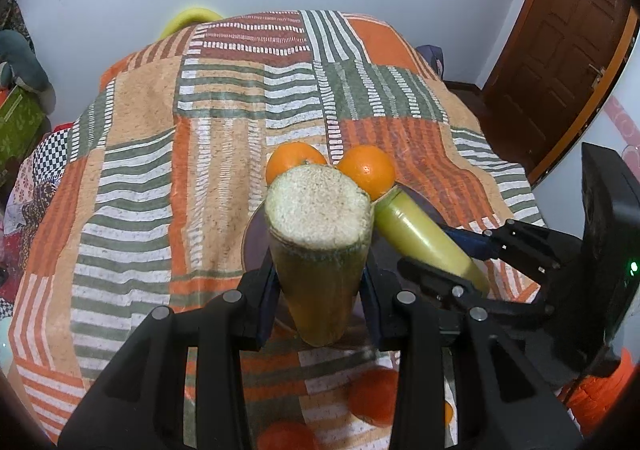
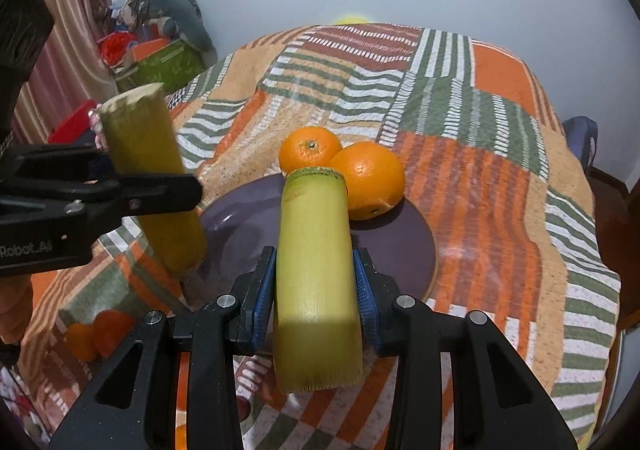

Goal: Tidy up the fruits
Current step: 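Carry both cylinders onto the purple plate beside the oranges and open both tools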

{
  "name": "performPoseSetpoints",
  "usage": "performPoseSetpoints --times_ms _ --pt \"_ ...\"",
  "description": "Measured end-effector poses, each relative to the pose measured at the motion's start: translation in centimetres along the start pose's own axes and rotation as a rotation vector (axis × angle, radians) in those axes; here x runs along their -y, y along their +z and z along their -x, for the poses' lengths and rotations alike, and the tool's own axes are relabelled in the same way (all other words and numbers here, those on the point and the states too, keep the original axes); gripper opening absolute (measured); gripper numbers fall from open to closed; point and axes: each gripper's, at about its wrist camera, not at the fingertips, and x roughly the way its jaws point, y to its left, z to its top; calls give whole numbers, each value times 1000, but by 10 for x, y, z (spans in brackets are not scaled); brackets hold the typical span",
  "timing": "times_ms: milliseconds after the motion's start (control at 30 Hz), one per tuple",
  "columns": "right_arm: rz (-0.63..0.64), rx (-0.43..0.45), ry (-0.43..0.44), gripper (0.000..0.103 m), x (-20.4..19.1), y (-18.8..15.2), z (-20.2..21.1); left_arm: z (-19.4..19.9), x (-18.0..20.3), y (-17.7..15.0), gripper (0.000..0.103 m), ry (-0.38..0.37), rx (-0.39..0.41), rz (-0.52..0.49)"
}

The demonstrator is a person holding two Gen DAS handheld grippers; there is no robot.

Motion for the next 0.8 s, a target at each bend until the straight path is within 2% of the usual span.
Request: performPoseSetpoints --times_ms 267,667,800 --pt "15 -33 8 35 1 -2 -14 -24 -1 6 36 8 -22 -1" --pt "0 -25 8 35 7 0 -22 -60 1 7 36 38 -67 -24" --pt "-2 -23 10 35 8 1 -25 -69 -3 9 36 32 -91 -2"
